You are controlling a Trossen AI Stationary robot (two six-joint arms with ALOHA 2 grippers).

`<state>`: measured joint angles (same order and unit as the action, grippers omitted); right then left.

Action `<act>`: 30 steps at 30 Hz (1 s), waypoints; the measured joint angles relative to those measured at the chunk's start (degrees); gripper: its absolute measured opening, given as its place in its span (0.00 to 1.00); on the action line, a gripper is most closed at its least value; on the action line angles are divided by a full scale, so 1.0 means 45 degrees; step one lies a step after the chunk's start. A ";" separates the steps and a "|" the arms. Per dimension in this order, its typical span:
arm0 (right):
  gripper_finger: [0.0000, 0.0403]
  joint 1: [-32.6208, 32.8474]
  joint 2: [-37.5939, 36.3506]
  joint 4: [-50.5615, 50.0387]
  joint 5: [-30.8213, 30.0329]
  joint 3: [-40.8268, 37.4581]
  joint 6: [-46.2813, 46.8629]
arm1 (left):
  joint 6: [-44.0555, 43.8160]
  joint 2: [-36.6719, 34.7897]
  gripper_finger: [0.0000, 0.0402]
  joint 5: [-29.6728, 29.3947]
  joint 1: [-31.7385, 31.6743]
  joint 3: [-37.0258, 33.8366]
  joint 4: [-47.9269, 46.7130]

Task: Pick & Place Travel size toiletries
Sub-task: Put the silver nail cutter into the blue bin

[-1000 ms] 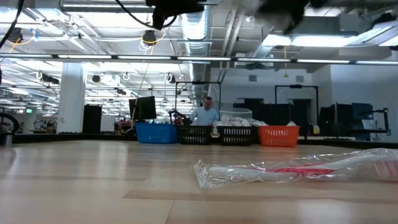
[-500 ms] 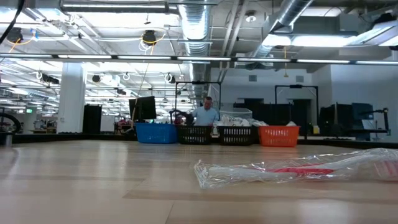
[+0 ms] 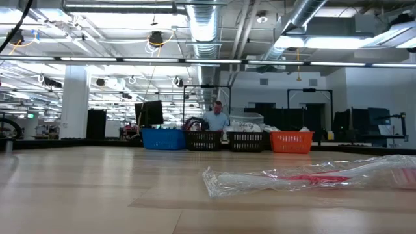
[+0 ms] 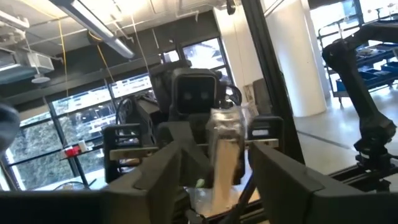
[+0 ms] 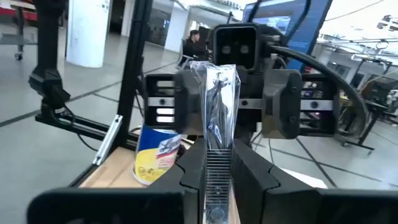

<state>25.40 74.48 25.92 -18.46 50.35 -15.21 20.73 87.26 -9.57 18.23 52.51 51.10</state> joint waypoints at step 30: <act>0.12 -0.0277 -0.0015 -0.0139 -0.0960 0.0000 -0.0417 | -0.1345 0.0301 0.43 0.0540 -0.0701 -0.0005 0.0216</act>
<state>24.15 74.41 25.30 -22.79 50.35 -17.08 14.68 88.62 -7.15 15.07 52.49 52.07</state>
